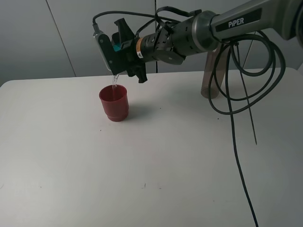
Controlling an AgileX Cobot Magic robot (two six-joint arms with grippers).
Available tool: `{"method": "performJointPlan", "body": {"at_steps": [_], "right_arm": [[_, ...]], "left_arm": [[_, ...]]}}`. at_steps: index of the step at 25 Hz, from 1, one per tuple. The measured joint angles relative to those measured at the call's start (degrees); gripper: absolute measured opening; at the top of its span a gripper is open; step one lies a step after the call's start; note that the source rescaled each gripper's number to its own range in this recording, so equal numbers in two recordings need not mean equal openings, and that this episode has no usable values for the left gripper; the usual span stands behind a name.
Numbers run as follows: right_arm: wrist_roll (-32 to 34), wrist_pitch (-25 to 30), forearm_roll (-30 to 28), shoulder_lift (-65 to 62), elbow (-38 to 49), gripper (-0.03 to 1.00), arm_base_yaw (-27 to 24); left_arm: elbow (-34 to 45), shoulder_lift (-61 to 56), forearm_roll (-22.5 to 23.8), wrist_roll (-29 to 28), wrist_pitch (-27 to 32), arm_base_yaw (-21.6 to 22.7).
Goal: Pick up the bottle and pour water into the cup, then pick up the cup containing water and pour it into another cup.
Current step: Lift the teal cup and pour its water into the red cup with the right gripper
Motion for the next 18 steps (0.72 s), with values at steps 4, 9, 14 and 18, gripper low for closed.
{"method": "performJointPlan", "body": {"at_steps": [4, 9, 14, 18], "right_arm": [[-1.4, -0.8, 0.0, 0.0, 0.0, 0.04, 0.0], [-4.2, -1.5, 0.0, 0.0, 0.0, 0.04, 0.0], [-7.4, -1.8, 0.0, 0.0, 0.0, 0.04, 0.0], [-9.5, -4.0, 0.0, 0.0, 0.0, 0.04, 0.0]], "left_arm": [[0.0, 0.0, 0.0, 0.0, 0.0, 0.0], [0.0, 0.0, 0.0, 0.0, 0.0, 0.0], [0.0, 0.0, 0.0, 0.0, 0.0, 0.0], [0.0, 0.0, 0.0, 0.0, 0.0, 0.0]]}}
